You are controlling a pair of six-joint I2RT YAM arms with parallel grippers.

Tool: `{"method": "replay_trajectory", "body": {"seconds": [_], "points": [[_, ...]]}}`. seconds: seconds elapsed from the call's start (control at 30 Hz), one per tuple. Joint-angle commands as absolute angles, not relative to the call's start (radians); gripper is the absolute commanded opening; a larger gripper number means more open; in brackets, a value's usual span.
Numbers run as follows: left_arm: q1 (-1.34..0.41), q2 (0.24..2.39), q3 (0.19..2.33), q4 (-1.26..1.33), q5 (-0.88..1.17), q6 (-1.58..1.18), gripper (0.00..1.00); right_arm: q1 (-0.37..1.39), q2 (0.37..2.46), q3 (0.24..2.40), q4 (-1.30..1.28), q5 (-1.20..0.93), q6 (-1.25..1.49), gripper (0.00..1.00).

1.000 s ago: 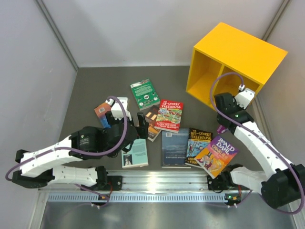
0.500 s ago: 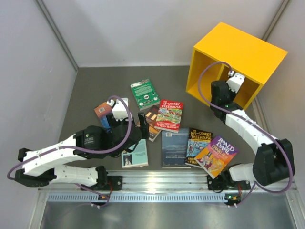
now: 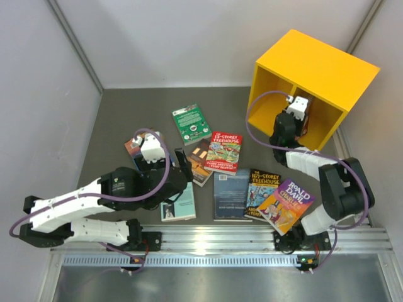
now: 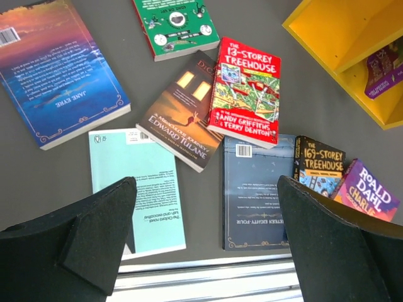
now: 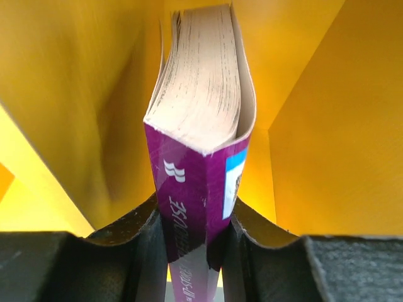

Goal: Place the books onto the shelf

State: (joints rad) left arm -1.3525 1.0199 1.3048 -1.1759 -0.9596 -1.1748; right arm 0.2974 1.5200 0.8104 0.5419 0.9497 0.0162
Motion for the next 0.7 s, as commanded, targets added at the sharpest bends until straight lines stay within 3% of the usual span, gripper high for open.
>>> {"method": "replay_trajectory", "body": {"seconds": [0.0,0.2,0.67], "points": [[-1.355,1.041,1.307,-1.207,-1.025,-1.210,0.98,0.285,1.577,0.753,1.052,0.970,-0.144,0.00],[-1.354,1.072,1.293,-1.203,-1.055,-1.233,0.99,0.255,1.738,0.712,1.363,0.916,-0.186,0.00],[-1.353,1.135,1.276,-1.239,-1.118,-1.298,0.99,0.249,1.999,0.880,1.494,0.825,-0.196,0.00]]}}
